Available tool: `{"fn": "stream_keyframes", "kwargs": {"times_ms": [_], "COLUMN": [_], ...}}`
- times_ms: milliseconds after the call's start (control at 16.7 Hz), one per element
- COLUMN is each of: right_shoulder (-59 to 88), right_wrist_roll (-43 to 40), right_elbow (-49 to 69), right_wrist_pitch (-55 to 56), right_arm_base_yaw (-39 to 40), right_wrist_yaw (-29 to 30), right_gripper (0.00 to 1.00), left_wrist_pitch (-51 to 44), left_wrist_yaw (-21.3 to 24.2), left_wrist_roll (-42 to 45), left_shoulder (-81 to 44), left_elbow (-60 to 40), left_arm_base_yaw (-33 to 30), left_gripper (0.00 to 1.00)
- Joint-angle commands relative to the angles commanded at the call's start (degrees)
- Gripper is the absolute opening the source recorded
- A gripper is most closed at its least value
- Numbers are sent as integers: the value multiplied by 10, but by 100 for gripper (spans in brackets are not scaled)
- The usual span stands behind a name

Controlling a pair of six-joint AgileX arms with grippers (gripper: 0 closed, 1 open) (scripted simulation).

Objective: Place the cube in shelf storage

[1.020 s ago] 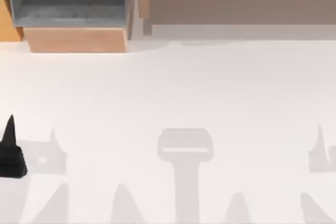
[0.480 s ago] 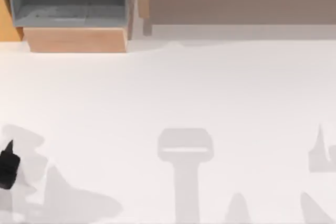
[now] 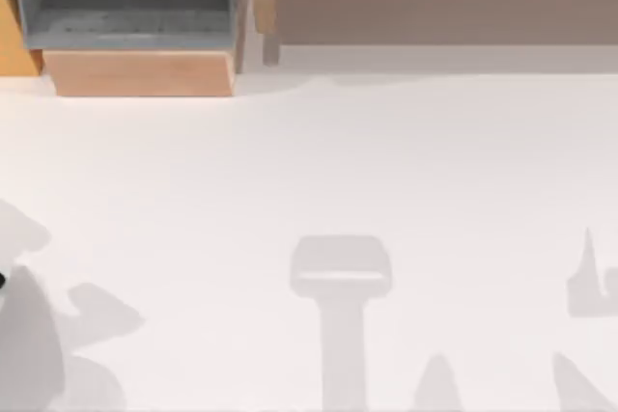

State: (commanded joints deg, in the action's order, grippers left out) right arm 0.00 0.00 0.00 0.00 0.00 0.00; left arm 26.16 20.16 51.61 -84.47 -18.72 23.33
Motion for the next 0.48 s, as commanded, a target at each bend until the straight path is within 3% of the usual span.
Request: {"fn": "stream_keyframes", "kwargs": {"times_ms": [480], "right_shoulder": [0], "right_wrist_roll": [0], "right_elbow": [0], "right_wrist_pitch": [0], "right_arm_base_yaw": [0], "right_wrist_yaw": [0], "right_gripper": [100], "left_wrist_pitch": [141], "left_wrist_yaw": [48], "left_wrist_roll": [156], "left_shoulder": [-188], "left_elbow": [-139], "left_arm_base_yaw": [49], "left_gripper": [100]}}
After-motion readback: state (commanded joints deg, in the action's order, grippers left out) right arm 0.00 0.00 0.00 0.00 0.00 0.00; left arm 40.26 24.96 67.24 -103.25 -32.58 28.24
